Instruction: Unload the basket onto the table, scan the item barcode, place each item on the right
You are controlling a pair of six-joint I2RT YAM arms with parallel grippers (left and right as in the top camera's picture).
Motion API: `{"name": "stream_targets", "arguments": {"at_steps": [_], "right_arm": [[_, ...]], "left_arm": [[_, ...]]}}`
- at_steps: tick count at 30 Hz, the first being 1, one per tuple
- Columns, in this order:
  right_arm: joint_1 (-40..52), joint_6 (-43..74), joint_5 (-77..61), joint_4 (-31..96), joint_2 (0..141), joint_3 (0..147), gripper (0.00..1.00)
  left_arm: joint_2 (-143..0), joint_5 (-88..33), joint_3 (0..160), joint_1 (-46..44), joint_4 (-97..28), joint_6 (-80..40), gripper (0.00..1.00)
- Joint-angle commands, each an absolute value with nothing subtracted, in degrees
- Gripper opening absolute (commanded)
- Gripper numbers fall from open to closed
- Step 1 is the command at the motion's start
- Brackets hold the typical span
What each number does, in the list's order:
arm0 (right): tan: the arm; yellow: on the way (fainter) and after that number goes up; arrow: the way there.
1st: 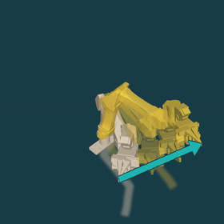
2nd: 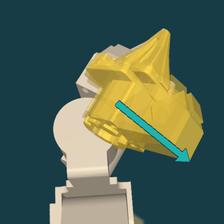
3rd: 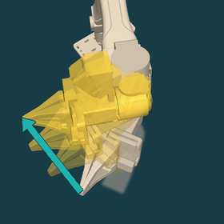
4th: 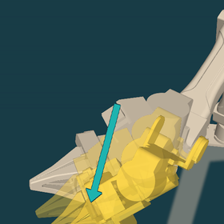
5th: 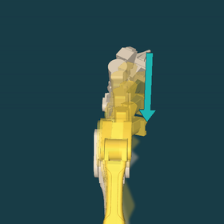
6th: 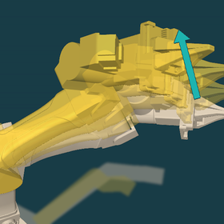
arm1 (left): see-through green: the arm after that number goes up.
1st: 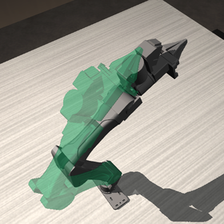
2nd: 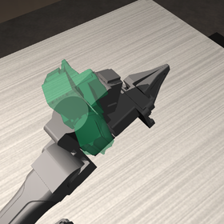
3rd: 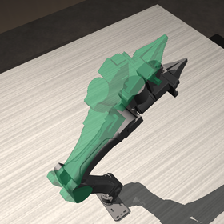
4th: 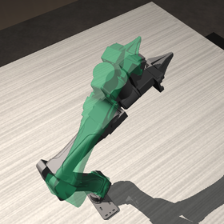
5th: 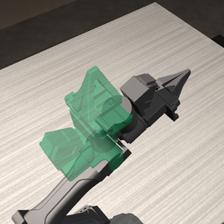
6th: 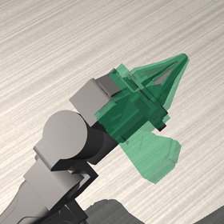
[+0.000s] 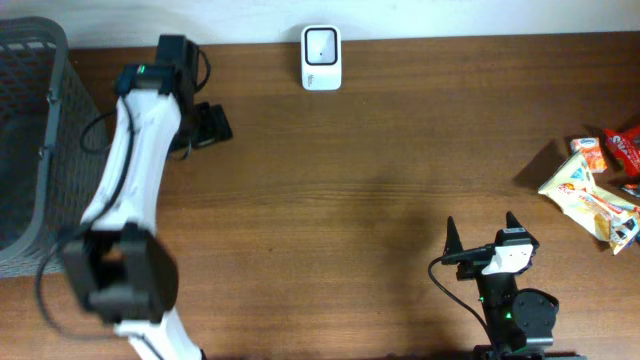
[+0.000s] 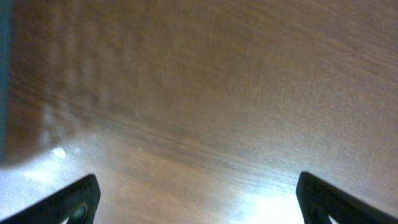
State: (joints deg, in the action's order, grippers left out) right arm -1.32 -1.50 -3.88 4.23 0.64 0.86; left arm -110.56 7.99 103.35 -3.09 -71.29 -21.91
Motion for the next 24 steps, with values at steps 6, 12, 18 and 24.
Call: {"name": "stream_targets", "arguments": {"at_steps": [6,12,18,24], "right_arm": [[-0.8,-1.0,-3.2,4.3,0.2,0.3,0.98],[-0.8,-1.0,-3.2,4.3,0.2,0.3,0.98],[-0.8,-1.0,-3.2,4.3,0.2,0.3,0.98],[-0.8,-1.0,-3.2,4.3,0.2,0.3,0.99]], "left_arm": [[-62.1,6.8,56.2,-3.7,-48.8,-5.7,0.99],[-19.4,8.0,35.8,-4.0,-47.6,-5.3,0.99],[-7.0,7.7,22.0,-2.6,-34.5,-5.3,0.99],[-0.3,6.9,8.4,1.8,-15.1,-4.1,0.99]]}}
